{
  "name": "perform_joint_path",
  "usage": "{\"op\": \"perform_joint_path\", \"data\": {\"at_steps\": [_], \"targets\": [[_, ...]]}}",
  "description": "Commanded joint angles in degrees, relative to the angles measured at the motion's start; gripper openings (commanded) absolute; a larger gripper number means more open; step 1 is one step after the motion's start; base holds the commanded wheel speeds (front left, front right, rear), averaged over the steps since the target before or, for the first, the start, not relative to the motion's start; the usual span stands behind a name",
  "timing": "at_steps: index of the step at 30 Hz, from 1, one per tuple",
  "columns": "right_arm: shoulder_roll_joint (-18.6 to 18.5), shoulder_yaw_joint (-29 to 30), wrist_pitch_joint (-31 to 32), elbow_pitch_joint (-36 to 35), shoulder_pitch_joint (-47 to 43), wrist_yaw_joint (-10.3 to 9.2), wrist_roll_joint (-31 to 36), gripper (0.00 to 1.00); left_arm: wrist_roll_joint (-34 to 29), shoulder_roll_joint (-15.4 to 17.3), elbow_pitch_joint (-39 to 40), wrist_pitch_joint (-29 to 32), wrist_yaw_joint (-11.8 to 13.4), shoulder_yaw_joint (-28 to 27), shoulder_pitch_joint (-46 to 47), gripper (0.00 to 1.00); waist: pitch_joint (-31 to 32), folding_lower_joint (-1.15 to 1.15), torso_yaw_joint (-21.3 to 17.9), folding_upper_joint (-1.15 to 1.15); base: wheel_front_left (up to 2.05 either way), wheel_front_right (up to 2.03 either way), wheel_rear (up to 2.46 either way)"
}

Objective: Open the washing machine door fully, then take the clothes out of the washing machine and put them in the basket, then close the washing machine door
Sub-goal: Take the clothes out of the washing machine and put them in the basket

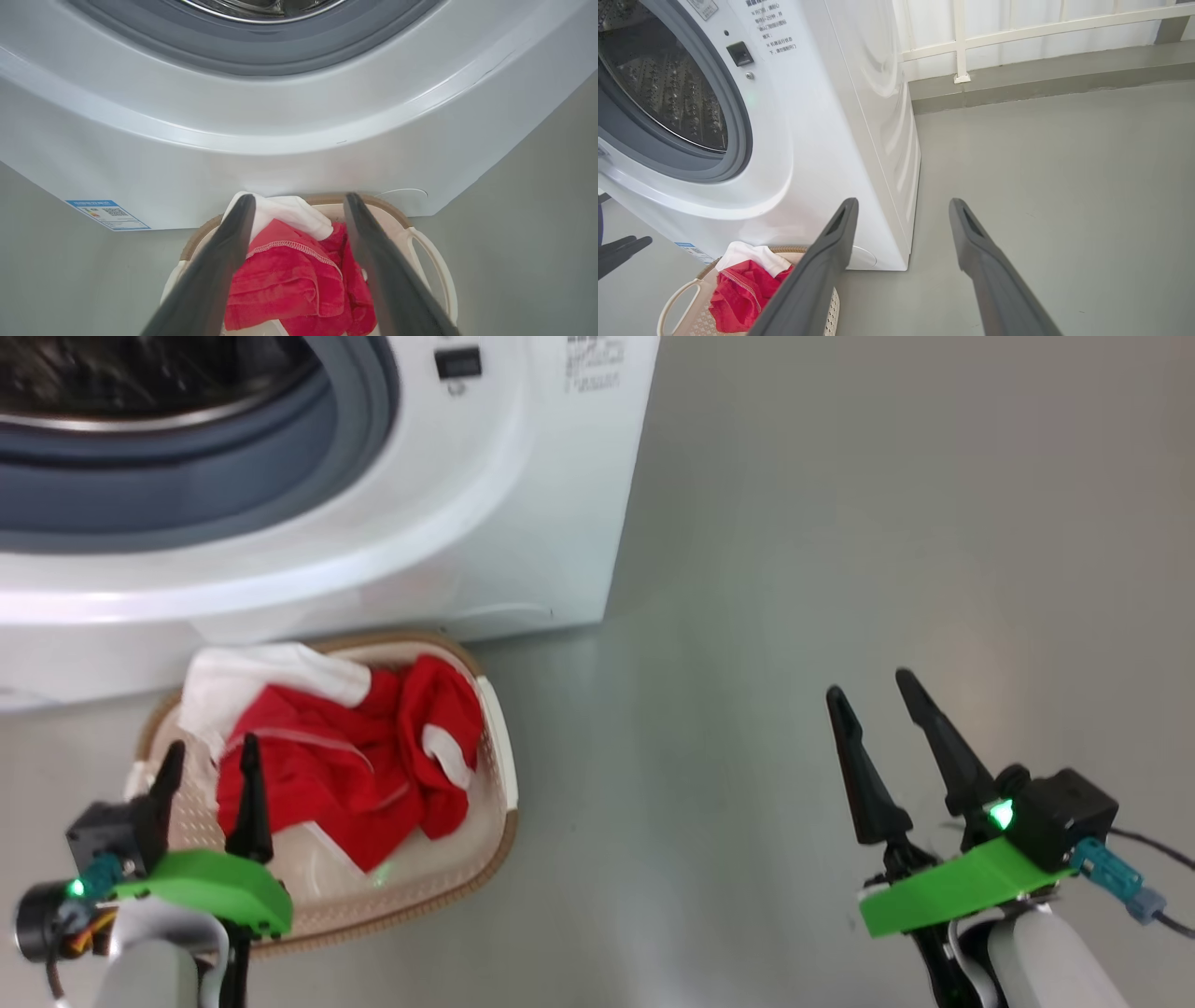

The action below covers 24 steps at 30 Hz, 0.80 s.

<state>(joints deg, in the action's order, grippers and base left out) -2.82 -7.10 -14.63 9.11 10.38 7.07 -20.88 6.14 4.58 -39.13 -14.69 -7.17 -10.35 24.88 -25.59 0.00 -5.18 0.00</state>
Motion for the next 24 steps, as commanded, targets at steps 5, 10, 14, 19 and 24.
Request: {"op": "perform_joint_path", "data": {"at_steps": [5,10,14,19,24], "targets": [[-0.1,-0.8,-0.4,0.0,-3.8,0.42,0.9,1.0,1.3,1.1,6.3,-0.3,-0.3,0.1,-6.3,1.0,10.3,0.0,1.3,0.0,0.0,0.0,0.0],[-0.1,-0.4,-0.4,0.7,-6.4,0.42,1.3,1.0,1.7,0.9,10.4,-0.3,-0.3,0.9,-10.6,1.0,14.8,0.0,1.6,0.0,0.0,0.0,0.0],[-0.1,0.0,-0.4,0.9,-8.2,0.42,1.7,1.0,1.9,0.6,14.3,-0.3,-0.3,1.6,-13.8,1.0,17.7,0.0,1.6,0.0,0.0,0.0,0.0],[-0.1,0.6,-0.4,0.9,-10.2,0.42,2.0,1.0,2.3,0.3,19.6,-0.3,-0.3,2.4,-17.7,1.0,20.1,0.0,1.6,0.0,0.0,0.0,0.0],[-0.1,1.0,-0.4,0.6,-11.6,0.42,2.4,1.0,3.2,0.2,24.8,-0.3,-0.3,3.4,-21.4,1.0,21.5,0.0,1.5,0.0,0.0,0.0,0.0]]}}
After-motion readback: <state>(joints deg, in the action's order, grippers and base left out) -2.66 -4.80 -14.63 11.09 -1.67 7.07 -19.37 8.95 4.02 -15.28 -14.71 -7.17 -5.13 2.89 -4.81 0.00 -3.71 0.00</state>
